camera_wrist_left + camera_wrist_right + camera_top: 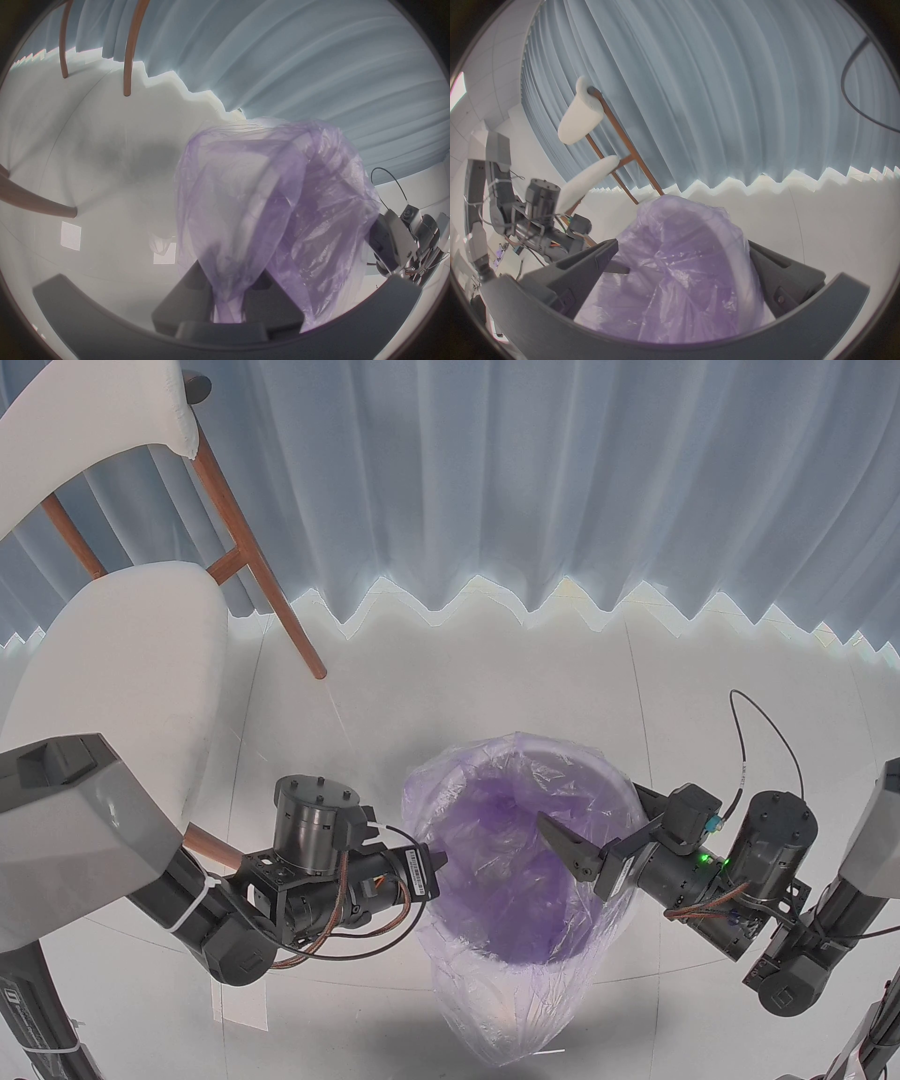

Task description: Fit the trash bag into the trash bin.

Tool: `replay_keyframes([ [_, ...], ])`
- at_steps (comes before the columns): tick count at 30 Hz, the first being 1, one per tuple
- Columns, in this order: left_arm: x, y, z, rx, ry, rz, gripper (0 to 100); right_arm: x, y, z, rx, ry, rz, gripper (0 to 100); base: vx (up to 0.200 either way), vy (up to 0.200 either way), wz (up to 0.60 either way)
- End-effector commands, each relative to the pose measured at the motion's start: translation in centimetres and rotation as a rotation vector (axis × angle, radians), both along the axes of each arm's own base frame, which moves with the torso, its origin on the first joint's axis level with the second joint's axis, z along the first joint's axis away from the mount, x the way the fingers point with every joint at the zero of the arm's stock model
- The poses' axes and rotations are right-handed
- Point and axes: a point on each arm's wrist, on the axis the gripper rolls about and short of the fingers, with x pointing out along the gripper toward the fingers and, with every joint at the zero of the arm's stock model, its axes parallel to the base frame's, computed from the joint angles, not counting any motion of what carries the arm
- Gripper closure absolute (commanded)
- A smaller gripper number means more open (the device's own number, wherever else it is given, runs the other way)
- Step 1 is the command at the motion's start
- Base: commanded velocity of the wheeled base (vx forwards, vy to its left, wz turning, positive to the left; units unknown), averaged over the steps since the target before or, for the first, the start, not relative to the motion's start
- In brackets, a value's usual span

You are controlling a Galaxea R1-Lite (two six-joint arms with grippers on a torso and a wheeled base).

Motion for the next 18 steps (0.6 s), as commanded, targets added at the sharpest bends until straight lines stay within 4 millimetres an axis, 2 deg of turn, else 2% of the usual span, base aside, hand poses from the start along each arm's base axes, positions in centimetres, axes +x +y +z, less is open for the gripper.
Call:
replay_keyframes([
  [1,1.2,0.6,1.1,-0.042,-0.052,0.044,100,-1.5,-1.1,3.5,0.045,-0.054,-0.006,0,0.0,0.0,0.0],
  [5,1.5,1.0,1.6,-0.064,-0.082,0.061,100,-0.3,-3.5,5.4,0.035,-0.046,-0.105,0,0.0,0.0,0.0],
  [9,1.6,1.0,1.7,-0.065,-0.088,0.068,100,-0.2,-4.5,6.9,0.045,-0.058,-0.141,0,0.0,0.0,0.0],
  [13,1.6,0.9,1.7,-0.064,-0.087,0.066,100,-0.4,-4.7,7.1,0.039,-0.046,-0.144,0,0.0,0.0,0.0],
  [15,1.5,0.9,1.6,-0.062,-0.085,0.064,100,0.2,-5.1,6.5,0.019,0.012,-0.17,0,0.0,0.0,0.0],
  [18,1.5,0.9,1.5,-0.059,-0.085,0.065,100,0.9,-5.6,6.7,0.043,0.03,-0.197,0,0.0,0.0,0.0],
])
